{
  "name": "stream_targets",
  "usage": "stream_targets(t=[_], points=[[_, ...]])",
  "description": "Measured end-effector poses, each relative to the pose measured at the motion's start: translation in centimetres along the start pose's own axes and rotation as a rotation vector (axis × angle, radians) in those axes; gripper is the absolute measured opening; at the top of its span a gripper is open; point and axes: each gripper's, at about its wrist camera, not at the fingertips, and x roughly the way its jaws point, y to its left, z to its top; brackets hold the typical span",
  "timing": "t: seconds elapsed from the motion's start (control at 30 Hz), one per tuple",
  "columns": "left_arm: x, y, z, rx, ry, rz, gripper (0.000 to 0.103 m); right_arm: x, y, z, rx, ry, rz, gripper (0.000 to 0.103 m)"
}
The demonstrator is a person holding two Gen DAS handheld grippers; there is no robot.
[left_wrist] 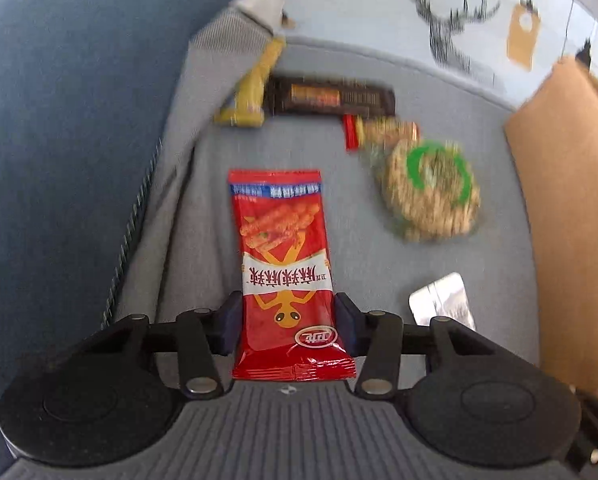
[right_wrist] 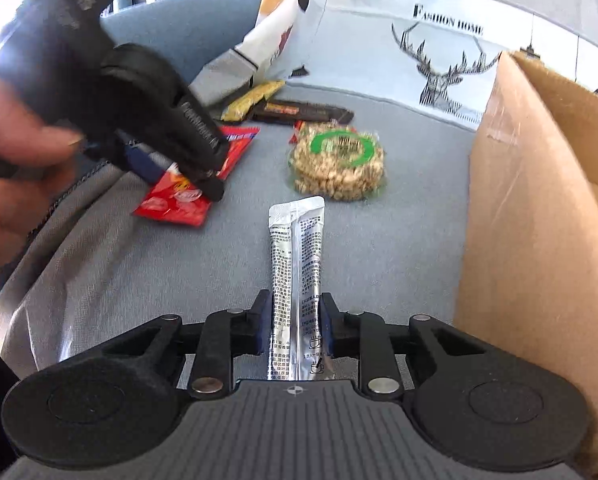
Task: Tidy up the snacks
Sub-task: 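Lift both held packets and carry them toward the cardboard box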
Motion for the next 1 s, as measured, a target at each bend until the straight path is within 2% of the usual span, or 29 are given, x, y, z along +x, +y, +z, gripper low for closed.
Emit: stream_targets(t=[0.1, 0.43, 0.63, 0.9, 1.0], points=[[-0.03, -0.05, -0.05, 0.014, -0.001, 0.004, 0.055, 0.35, -0.09, -0.18, 0.012, 0.032, 0.011, 0.028], [0.66, -0.72, 0.45, 0.025, 0.000, 0.022, 0.062, 0.54, -0.19, -0.28, 0.015, 0.030, 0.013, 0.030], [0.81, -0.76, 0.56, 0.027, -0.004, 0.029, 0.062, 0.61, -0.14, -0.22, 0.013, 0.032, 0.014, 0.035], [0.72, -0.88, 0.64, 0.043, -0.009, 0.039, 0.062, 0.60, -0.01, -0.24, 0.001, 0.030, 0.010, 0.035], [0.67, -0.88, 0.66, 0.051, -0.012, 0.039, 0.058, 0.62, 0.18, -0.31, -0.017, 0.027, 0.005, 0.034]])
